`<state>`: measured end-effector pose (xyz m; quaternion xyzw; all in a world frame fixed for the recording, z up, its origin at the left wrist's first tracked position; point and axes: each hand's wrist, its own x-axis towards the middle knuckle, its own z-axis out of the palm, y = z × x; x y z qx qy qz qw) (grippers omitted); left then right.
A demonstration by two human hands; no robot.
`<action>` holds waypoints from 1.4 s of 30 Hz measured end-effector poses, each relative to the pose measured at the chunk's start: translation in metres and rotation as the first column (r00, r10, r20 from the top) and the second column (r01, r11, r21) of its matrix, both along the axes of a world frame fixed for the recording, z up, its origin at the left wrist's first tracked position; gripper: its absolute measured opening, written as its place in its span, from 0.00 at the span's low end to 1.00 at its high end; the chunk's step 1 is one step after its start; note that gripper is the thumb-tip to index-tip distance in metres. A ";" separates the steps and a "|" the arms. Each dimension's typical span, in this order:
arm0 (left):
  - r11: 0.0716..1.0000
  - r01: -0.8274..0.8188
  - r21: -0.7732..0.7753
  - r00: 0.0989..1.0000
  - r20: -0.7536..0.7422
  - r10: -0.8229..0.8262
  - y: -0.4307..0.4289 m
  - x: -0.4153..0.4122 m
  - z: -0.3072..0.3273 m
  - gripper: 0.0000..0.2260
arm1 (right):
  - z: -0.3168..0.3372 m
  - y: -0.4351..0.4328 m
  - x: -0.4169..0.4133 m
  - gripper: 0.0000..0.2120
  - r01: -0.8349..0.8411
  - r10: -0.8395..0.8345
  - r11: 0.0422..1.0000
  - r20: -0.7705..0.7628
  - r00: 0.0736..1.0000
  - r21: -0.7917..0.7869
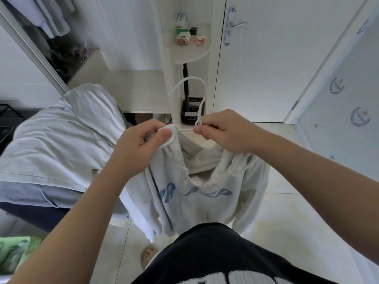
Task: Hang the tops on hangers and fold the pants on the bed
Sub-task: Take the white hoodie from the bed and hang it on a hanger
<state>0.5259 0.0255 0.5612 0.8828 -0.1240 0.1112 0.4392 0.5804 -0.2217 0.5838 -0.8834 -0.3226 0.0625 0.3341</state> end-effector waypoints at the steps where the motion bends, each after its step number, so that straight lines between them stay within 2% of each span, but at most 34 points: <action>1: 0.999 -0.024 -0.036 1.000 0.008 0.025 -0.002 -0.001 -0.001 0.09 | -0.001 -0.001 0.000 0.20 -0.004 0.003 1.000 -0.006 1.000 -0.015; 3: 0.982 -0.130 -0.138 0.990 0.036 0.136 -0.002 -0.004 -0.002 0.09 | -0.004 -0.004 0.001 0.20 -0.019 0.017 0.998 -0.033 0.999 -0.064; 5: 0.927 -0.246 -0.283 0.953 0.103 0.284 0.002 -0.006 0.005 0.11 | -0.006 -0.009 0.001 0.20 -0.051 0.040 0.989 -0.077 0.996 -0.140; 7: 0.887 -0.279 -0.367 0.907 0.202 0.369 0.007 -0.005 0.016 0.11 | -0.008 -0.014 0.000 0.21 -0.078 0.060 0.982 -0.106 0.993 -0.174; 9: 0.927 -0.217 -0.307 0.916 0.263 0.302 0.009 0.000 0.029 0.09 | -0.007 -0.013 0.001 0.19 -0.048 0.040 0.996 -0.097 0.994 -0.080; 10: 0.957 -0.161 -0.239 0.946 0.238 0.219 0.009 0.004 0.035 0.08 | -0.005 -0.012 0.002 0.18 -0.013 0.013 1.000 -0.082 0.997 0.002; 13: 0.997 0.023 -0.075 1.000 0.014 -0.022 0.012 0.012 0.042 0.04 | 0.003 -0.009 0.007 0.17 0.051 -0.053 0.986 0.011 0.999 0.161; 16: 0.999 0.044 -0.011 0.995 -0.088 -0.045 0.019 0.008 0.031 0.02 | 0.004 -0.012 0.004 0.20 0.039 -0.046 0.990 0.047 0.998 0.133; 21: 0.973 -0.108 -0.205 0.994 -0.011 0.108 0.022 -0.001 0.019 0.12 | 0.001 -0.017 -0.001 0.17 -0.011 0.011 0.999 -0.006 1.000 0.053; 25: 0.969 -0.119 -0.216 0.993 -0.041 0.113 0.028 -0.003 0.021 0.10 | 0.000 -0.020 -0.002 0.16 -0.015 0.015 0.995 -0.005 1.000 0.097; 28: 0.927 -0.118 -0.355 0.993 -0.045 0.109 0.029 -0.008 0.027 0.11 | 0.000 -0.021 0.003 0.18 -0.036 0.037 0.998 0.021 0.999 -0.057; 30: 0.879 -0.093 -0.468 0.996 -0.052 0.078 0.028 -0.010 0.032 0.07 | -0.004 -0.018 0.006 0.20 -0.009 0.021 0.982 0.059 0.998 -0.187; 31: 0.867 -0.066 -0.494 0.997 -0.066 0.039 0.028 -0.012 0.034 0.06 | -0.006 -0.017 0.007 0.20 0.025 -0.005 0.980 0.099 0.995 -0.197; 33: 0.907 -0.023 -0.421 0.995 -0.093 -0.018 0.029 -0.013 0.037 0.05 | -0.007 -0.016 0.007 0.21 0.080 -0.068 0.995 0.155 0.986 -0.067; 36: 0.989 -0.134 -0.056 0.991 -0.021 0.133 0.035 -0.010 0.035 0.07 | -0.003 -0.013 0.001 0.24 0.057 -0.077 0.985 0.119 0.990 0.161; 37: 0.988 -0.131 0.079 0.991 0.018 0.130 0.035 -0.009 0.035 0.12 | -0.002 -0.011 -0.001 0.25 0.053 -0.072 0.981 0.096 0.993 0.186; 39: 0.962 -0.020 0.274 0.999 -0.027 0.028 0.026 -0.009 0.032 0.21 | 0.002 -0.005 -0.003 0.24 0.045 -0.055 0.979 0.049 0.997 0.197; 40: 0.930 0.013 0.366 1.000 -0.019 -0.007 0.020 -0.010 0.028 0.21 | 0.005 -0.002 -0.003 0.22 0.037 -0.044 0.981 0.031 0.999 0.192; 42: 0.877 -0.031 0.479 0.994 0.109 -0.025 0.009 -0.009 0.022 0.19 | 0.010 0.004 -0.001 0.19 0.026 -0.028 0.985 0.011 1.000 0.168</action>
